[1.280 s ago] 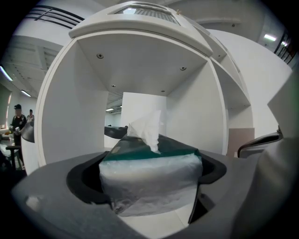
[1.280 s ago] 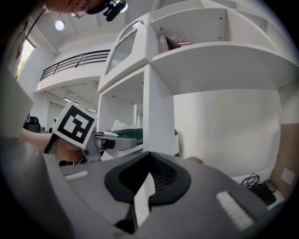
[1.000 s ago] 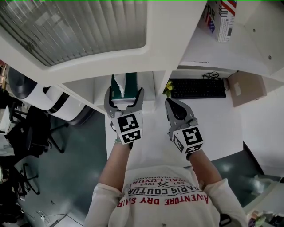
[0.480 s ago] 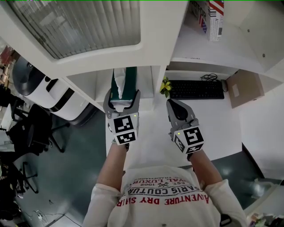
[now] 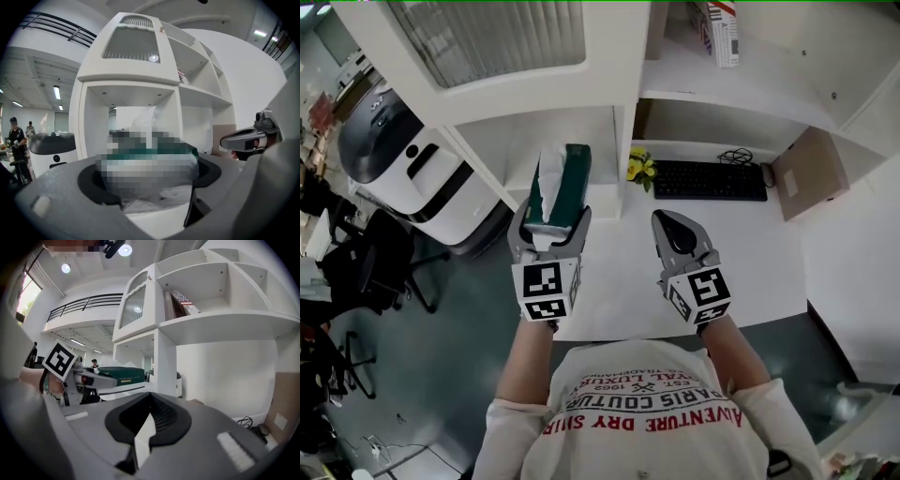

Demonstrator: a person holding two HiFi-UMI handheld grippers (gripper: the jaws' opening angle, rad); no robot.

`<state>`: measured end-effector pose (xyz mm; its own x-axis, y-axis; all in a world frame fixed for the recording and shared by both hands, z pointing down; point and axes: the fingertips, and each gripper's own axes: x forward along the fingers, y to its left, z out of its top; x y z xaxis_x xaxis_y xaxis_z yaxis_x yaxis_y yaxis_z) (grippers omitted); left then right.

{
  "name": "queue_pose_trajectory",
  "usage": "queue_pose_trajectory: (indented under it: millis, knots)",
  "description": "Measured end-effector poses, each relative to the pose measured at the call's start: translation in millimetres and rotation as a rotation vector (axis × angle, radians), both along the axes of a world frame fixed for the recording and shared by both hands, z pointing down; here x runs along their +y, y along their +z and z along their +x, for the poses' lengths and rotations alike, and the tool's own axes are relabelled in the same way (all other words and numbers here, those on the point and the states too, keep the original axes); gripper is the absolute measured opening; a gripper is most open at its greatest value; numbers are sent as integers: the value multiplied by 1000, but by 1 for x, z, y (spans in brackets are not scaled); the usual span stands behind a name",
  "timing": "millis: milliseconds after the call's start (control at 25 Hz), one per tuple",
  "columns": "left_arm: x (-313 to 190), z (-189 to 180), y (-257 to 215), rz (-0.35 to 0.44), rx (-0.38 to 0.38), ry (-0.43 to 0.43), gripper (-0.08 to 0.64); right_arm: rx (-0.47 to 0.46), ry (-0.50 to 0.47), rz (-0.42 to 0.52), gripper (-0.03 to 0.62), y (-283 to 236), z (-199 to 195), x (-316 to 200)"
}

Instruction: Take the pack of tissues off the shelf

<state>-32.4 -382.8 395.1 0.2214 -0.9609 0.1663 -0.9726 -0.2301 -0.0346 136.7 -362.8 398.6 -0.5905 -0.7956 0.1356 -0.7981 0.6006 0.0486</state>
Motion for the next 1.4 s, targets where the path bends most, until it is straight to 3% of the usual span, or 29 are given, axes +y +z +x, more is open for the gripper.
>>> queue_pose_trajectory:
  millis: [160,400,640,840,1200,1400]
  knots:
    - [39,5,-12,30,-4,10,428,-3,-19,8,0,-2,7,24]
    - [93,23,-24,82,21,110,430,-13,-69,15,0,-4,12,56]
    - [132,36,-14,71,14,174,430,-25,-116,47,0,-14,18,83]
    - [148,45,-10,77,9,215,430,10,-141,86,0,-21,21,99]
    - [148,67,-16,61,-19,270,430,-14,-154,144,-2,-40,23,111]
    - [148,73,-16,60,-27,279,431,-14,-140,118,-2,-34,27,108]
